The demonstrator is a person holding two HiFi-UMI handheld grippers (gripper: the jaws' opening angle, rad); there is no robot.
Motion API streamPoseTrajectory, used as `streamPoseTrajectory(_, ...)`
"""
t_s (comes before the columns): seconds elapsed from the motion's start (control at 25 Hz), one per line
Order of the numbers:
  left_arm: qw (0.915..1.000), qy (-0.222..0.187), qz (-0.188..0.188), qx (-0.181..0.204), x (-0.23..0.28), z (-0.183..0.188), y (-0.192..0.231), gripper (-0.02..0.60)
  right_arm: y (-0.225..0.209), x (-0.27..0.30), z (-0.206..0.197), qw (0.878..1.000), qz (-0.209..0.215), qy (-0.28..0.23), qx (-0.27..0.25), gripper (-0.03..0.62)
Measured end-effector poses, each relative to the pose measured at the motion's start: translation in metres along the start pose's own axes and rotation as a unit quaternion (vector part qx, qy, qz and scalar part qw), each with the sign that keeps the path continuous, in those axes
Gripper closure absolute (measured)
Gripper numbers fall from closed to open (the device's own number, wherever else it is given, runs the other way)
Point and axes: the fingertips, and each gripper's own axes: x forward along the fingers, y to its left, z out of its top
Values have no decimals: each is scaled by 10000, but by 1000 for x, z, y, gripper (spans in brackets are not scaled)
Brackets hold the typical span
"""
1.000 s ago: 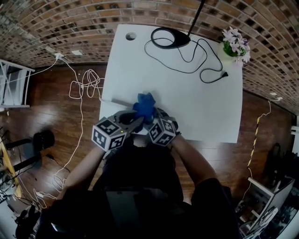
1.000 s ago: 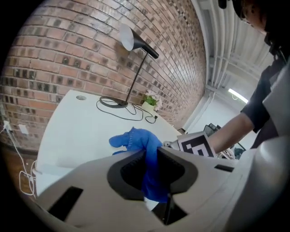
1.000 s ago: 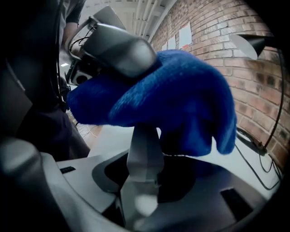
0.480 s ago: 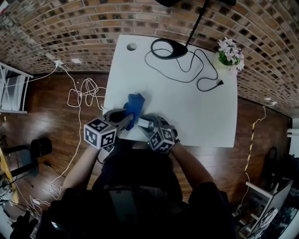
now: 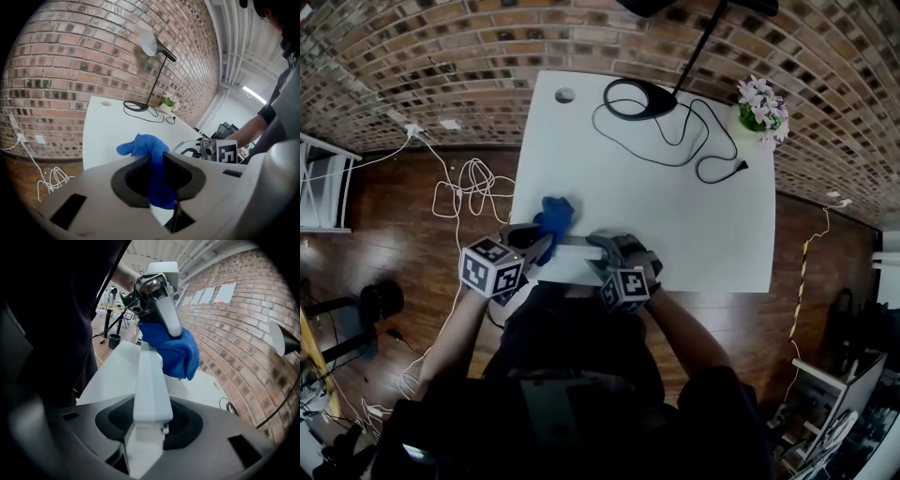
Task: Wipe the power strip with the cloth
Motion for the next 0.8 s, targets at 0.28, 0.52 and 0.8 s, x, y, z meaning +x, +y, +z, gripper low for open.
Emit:
streamPoseTrajectory(0.28, 9996, 181, -221, 40, 5, -13, -15, 500, -18, 0, -12, 9967, -444, 458, -507, 439)
streamPoseTrajectory(0.52, 9953, 416, 45, 868, 12, -24, -27, 500, -25, 2, -16, 9933, -780, 558, -649, 439)
streamPoseTrajectory(0.8, 9866, 537, 325, 1506, 16, -33, -39, 497, -26, 1, -20, 9958, -821, 365, -159, 405)
